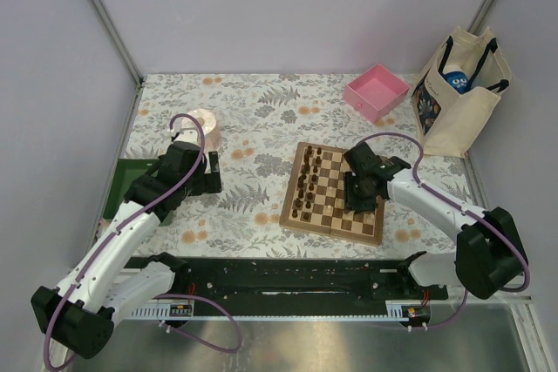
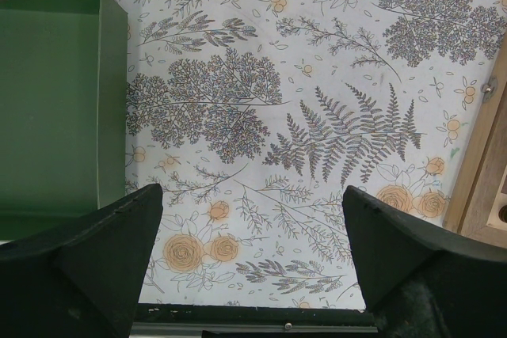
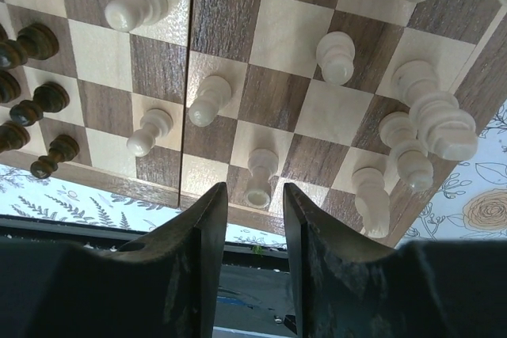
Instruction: Set up the chess pieces on the board
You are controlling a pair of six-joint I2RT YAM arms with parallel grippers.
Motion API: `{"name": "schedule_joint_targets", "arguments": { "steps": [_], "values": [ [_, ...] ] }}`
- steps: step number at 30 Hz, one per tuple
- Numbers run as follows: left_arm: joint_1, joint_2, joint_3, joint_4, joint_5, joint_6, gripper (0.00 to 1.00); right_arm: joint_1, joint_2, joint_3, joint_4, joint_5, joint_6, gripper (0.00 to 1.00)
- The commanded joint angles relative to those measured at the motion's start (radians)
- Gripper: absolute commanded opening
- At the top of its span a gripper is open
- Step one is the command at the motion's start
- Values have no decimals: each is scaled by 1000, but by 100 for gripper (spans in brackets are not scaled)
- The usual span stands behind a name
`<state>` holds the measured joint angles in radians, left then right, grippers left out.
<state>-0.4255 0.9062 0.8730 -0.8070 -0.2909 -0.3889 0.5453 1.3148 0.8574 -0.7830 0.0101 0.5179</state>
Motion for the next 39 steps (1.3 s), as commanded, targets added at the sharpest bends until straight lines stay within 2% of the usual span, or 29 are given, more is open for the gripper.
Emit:
{"name": "schedule_joint_targets", "arguments": {
  "steps": [1,4,11,18,24,31,39],
  "values": [
    [4,-10,9,37,7,7,99,12,17,-11,25,14,8,42],
    [4,-12,9,37,9,7,99,12,15,-20,27,13,14,41],
    [4,-13,9,37,9,7,99,10,-20,-26,19,-1,19,21],
    [4,-13,9,37,15,7,99,12,-221,-66,-45,-47,83,19],
    [4,-21,12,37,19,7,99,13,-347,-113,-209,74,194,17],
    [4,-24,9,37,25,5,99,13,-387,-175,-208,114,248,17],
    [4,-24,8,38,29,5,99,12,-324,-146,-168,162,215,17]
  ]
}}
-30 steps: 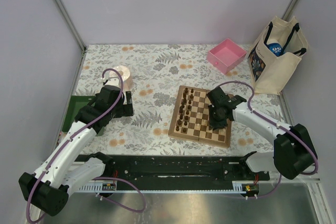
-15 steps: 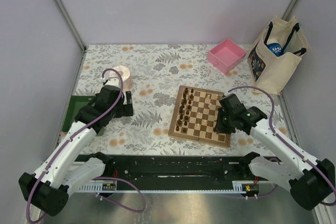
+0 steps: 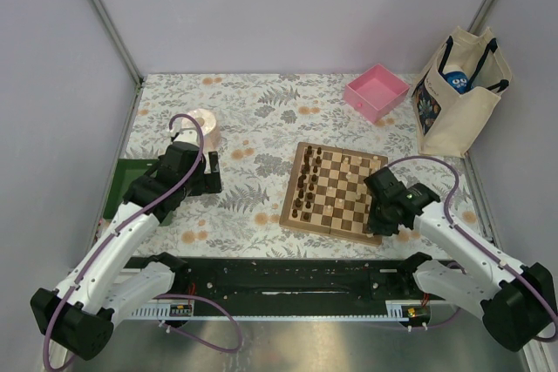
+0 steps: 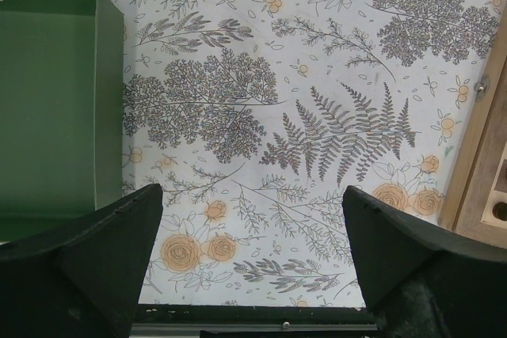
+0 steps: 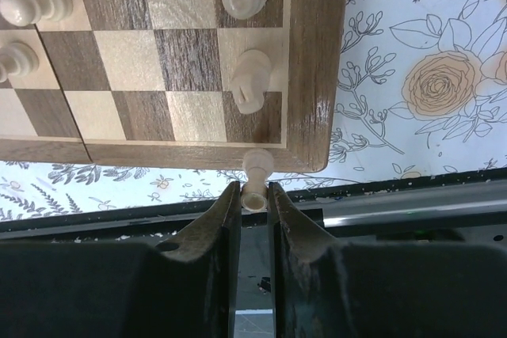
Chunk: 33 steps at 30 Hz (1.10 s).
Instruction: Set up the chess pieces on the board
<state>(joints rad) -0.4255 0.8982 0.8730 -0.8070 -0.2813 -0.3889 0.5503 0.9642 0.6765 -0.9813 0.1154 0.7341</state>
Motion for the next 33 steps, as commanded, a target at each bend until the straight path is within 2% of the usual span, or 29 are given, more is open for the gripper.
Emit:
{"name": "schedule_joint_targets", "arguments": {
  "steps": [1,13,33],
  "values": [
    [4,-16,9,38,21,5,99,7,39,37,33,66,-2,17],
    [4,-9,7,38,16,7,99,7,80,15,107,67,-18,17],
    [4,-5,7,37,16,7,99,7,85,8,89,64,-18,22]
  ]
}}
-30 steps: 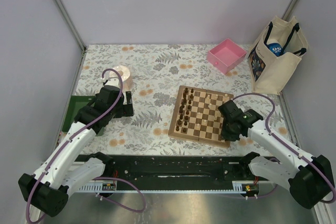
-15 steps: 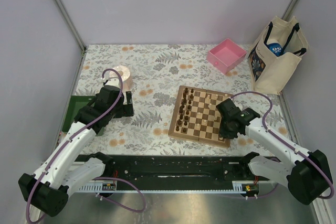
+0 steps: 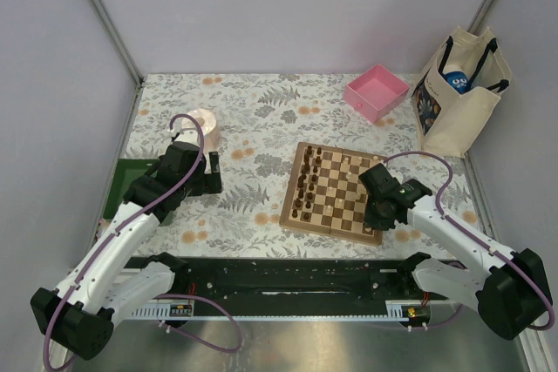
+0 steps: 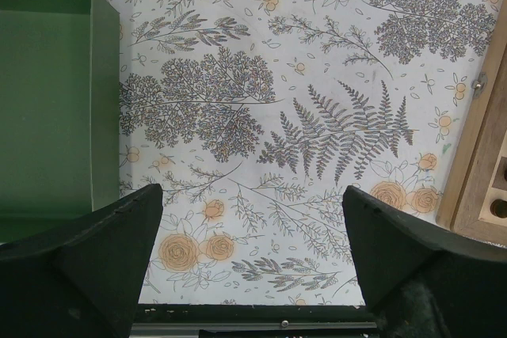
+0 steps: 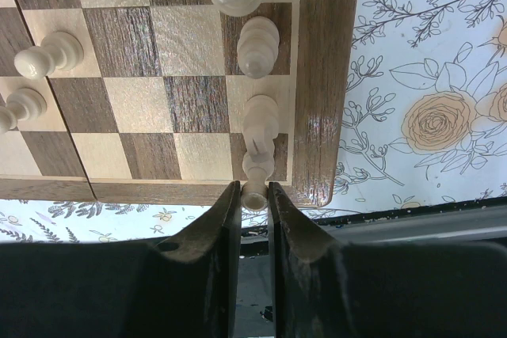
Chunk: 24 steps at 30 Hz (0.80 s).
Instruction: Set up the chess pieces on the board
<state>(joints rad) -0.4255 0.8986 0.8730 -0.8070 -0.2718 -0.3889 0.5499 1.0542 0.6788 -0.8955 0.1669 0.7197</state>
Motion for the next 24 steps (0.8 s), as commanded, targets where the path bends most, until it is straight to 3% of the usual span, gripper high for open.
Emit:
{"name": "schedule_joint_targets", "arguments": {
  "steps": [1,15,19,24],
  "values": [
    [4,-6,7,38,8,7,99,7,-8,5,1,14,-2,23],
    [4,-6,7,38,6,7,99,7,7,11,1,0,-19,30],
    [4,-6,8,37,6,7,99,7,-2,18,-2,5,-22,38],
    [4,-4,7,37,9,7,99,7,-26,85,-63,49,-45,42]
  ]
}}
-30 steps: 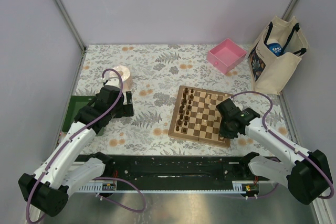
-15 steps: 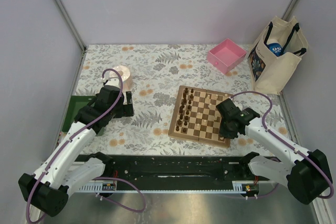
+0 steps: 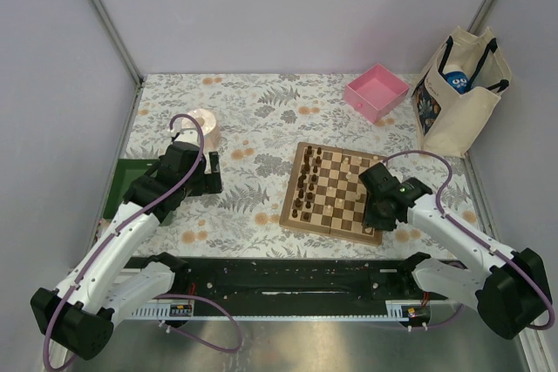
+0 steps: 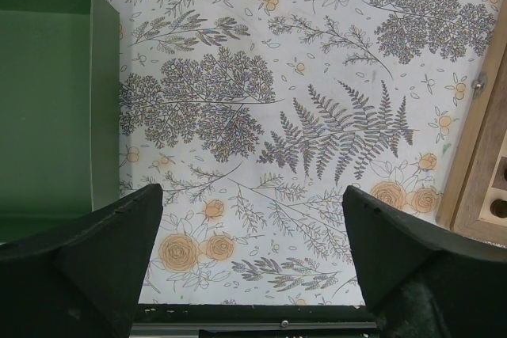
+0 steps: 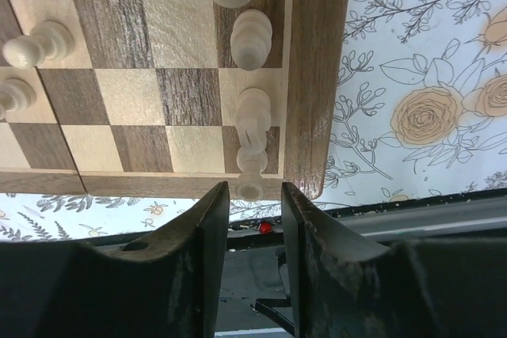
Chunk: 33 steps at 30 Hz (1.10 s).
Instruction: Set up the chess pieces on the board
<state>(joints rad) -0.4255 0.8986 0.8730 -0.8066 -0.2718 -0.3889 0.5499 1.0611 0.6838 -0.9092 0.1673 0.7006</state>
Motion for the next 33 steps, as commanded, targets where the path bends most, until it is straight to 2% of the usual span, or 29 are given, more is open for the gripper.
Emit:
{"name": "schedule_joint_targets", "arguments": {
  "steps": [1,7,17,22,28,33],
  "values": [
    [4,-4,7,38,8,7,99,7,-42,106,-63,58,-38,42],
    [4,-7,7,38,8,7,99,7,-73,247,-73,89,-111,47],
    [4,-10,7,40,0,5,99,7,106,358,35,158,-188,47],
    [4,-4,8,37,-7,5,99,-16,186,413,79,195,-207,53],
    [4,-9,9,40,-3,4,99,-100,307,462,141,85,-233,52],
    [5,-10,8,38,-3,4,99,-120,375,499,173,38,-259,52]
  ]
}}
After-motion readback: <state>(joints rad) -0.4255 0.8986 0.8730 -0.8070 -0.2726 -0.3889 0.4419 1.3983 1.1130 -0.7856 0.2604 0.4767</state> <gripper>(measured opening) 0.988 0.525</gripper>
